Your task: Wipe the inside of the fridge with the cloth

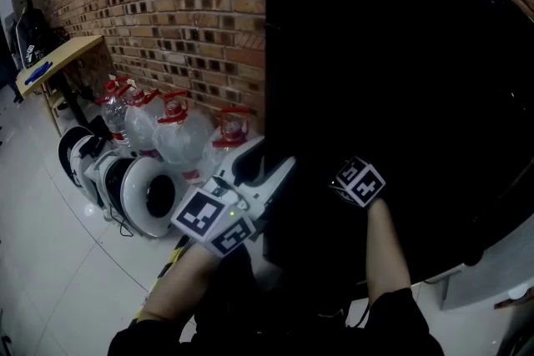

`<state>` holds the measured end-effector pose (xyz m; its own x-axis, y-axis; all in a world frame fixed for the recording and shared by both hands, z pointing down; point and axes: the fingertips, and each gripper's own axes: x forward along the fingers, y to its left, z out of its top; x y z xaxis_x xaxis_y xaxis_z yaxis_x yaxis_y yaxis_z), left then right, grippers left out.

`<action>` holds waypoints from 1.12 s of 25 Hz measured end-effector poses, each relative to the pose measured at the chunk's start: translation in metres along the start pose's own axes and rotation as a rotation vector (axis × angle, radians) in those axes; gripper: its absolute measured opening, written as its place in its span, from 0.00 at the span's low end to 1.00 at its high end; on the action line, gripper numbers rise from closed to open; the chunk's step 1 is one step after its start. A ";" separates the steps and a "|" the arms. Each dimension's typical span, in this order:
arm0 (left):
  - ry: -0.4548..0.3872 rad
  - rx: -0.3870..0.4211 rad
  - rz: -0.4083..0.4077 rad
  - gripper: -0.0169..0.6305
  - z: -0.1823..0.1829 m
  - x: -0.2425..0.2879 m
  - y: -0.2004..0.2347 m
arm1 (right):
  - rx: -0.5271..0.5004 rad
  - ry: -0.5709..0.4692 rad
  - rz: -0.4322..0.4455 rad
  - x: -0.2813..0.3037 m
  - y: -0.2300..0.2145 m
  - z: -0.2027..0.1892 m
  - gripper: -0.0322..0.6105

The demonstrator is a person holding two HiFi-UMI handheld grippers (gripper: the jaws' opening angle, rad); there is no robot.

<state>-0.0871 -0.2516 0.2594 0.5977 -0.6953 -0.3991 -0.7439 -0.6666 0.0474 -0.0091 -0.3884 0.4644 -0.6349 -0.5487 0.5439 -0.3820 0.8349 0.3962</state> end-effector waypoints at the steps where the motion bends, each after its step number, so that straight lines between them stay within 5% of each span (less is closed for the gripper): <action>1: 0.001 0.000 0.000 0.37 0.000 0.000 0.000 | 0.004 0.005 -0.014 0.003 -0.004 -0.002 0.18; 20: -0.022 0.007 0.007 0.37 -0.003 -0.003 0.000 | 0.071 0.062 -0.228 0.029 -0.078 -0.003 0.18; 28: -0.040 0.013 0.003 0.37 -0.004 -0.005 0.000 | 0.176 0.142 -0.421 0.039 -0.113 -0.014 0.18</action>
<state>-0.0886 -0.2488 0.2650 0.5833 -0.6855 -0.4357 -0.7493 -0.6612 0.0371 0.0186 -0.5048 0.4515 -0.3072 -0.8311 0.4635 -0.7024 0.5267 0.4788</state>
